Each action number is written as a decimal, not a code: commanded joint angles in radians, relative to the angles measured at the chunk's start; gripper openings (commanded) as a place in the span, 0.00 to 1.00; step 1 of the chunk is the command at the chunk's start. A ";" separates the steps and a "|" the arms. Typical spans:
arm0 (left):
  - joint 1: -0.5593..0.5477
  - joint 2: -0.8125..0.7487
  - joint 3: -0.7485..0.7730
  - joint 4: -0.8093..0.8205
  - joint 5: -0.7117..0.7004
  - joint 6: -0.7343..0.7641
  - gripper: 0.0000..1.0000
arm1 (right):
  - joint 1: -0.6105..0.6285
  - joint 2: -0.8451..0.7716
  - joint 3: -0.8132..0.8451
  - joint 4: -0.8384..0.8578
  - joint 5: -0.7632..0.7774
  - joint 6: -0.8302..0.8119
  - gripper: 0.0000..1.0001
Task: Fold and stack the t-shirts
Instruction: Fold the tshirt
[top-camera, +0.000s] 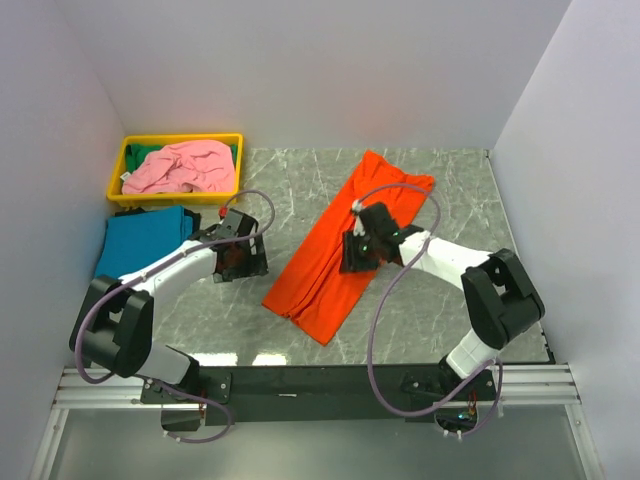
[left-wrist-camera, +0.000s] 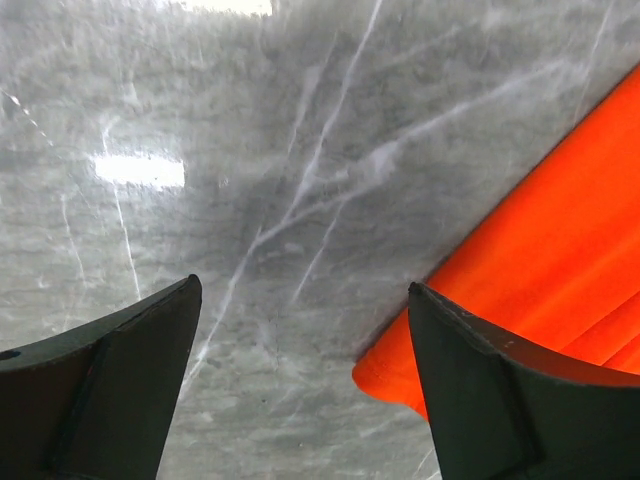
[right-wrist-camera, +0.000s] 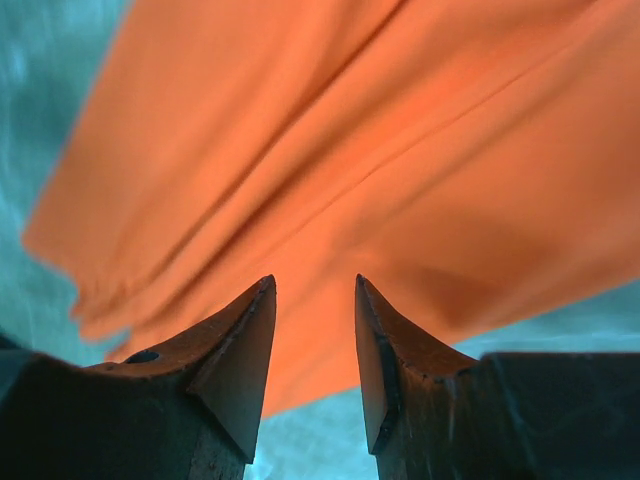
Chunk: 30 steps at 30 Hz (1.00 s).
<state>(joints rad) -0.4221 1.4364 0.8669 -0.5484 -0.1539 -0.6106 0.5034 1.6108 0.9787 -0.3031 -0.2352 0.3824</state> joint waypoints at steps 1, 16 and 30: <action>-0.015 -0.005 -0.015 -0.015 0.013 -0.018 0.89 | 0.061 -0.019 -0.037 0.010 -0.029 0.049 0.44; -0.082 -0.040 -0.045 -0.094 0.027 -0.089 0.89 | 0.064 -0.017 -0.216 -0.211 0.095 0.045 0.43; -0.236 -0.039 -0.058 -0.105 0.028 -0.184 0.87 | 0.104 -0.408 -0.276 -0.373 0.258 0.053 0.44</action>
<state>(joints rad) -0.6376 1.4105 0.8188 -0.6556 -0.1349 -0.7540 0.5575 1.3186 0.6933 -0.6216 -0.0238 0.4484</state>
